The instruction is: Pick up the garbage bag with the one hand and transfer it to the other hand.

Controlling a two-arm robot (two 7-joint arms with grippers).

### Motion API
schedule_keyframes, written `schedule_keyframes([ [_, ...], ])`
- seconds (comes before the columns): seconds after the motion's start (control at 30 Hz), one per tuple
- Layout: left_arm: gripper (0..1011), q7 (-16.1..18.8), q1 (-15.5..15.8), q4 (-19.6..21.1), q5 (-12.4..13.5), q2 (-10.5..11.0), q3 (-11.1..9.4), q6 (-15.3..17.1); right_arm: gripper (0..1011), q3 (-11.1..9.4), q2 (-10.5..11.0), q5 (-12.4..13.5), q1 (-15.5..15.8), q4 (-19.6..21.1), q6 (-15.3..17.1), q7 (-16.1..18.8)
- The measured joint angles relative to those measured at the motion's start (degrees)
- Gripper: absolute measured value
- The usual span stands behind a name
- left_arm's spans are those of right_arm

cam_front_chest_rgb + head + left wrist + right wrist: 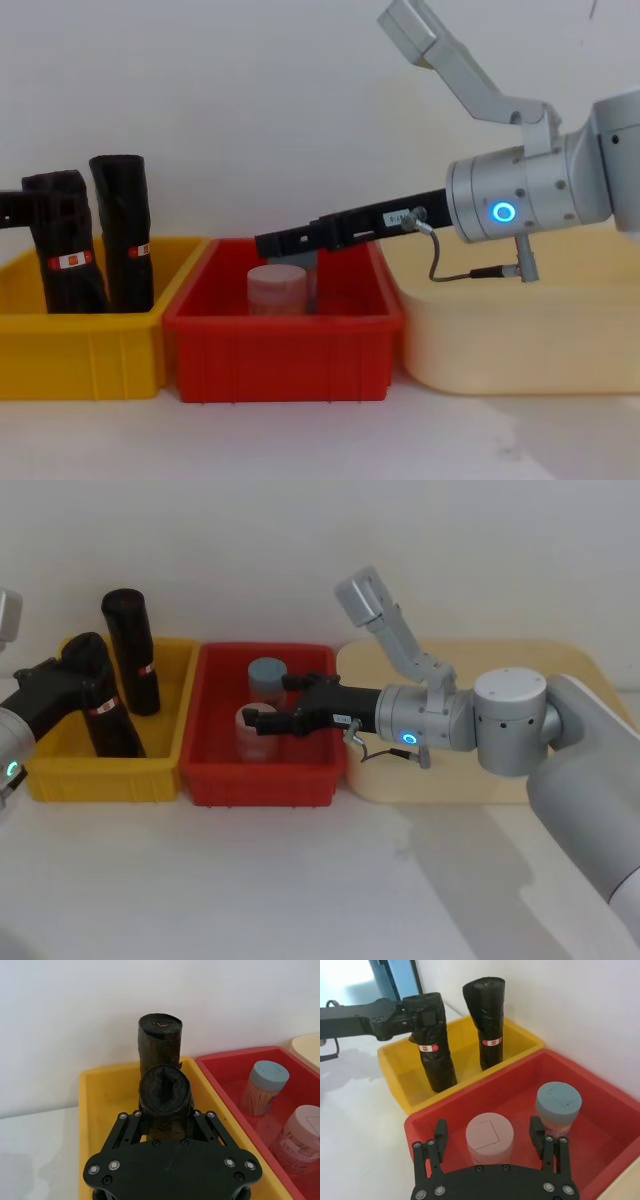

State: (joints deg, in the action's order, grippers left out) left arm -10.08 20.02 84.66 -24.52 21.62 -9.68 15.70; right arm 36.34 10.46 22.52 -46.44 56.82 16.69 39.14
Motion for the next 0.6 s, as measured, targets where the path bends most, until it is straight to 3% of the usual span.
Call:
schedule_keyframes([
  [0.6, 346, 0.0, 0.0, 0.0, 0.0, 0.0, 0.0, 0.0, 1004, 2.31, -0.53, -1.89, -2.35, -3.72, -1.33, 0.28],
])
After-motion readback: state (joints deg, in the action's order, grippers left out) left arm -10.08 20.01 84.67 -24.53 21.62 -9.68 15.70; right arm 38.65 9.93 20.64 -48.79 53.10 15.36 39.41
